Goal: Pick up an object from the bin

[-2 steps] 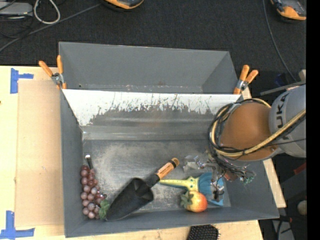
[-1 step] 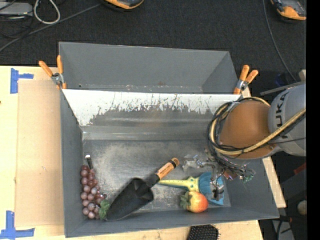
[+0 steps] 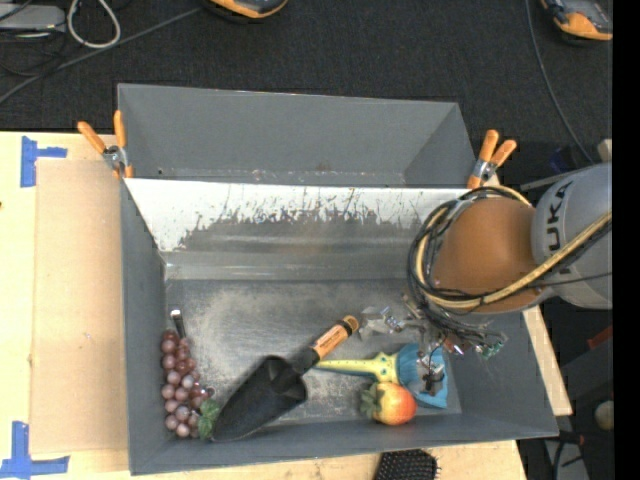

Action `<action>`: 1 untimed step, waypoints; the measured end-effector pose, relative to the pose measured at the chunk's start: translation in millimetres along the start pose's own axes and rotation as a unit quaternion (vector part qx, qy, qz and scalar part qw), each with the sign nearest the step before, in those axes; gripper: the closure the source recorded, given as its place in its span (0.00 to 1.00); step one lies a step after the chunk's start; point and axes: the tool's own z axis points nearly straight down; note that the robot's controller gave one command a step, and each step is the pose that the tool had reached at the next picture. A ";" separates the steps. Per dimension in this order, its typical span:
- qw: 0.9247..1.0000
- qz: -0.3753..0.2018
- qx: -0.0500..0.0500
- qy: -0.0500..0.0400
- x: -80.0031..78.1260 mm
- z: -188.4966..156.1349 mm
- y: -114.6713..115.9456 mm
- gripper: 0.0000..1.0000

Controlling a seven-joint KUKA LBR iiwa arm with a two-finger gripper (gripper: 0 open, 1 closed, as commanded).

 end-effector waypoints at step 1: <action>1.000 -0.026 0.000 0.000 32.0 -0.8 5.9 0.00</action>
Offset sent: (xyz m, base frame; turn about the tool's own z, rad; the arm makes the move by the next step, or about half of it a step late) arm -0.0304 -0.0059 0.0006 -0.0874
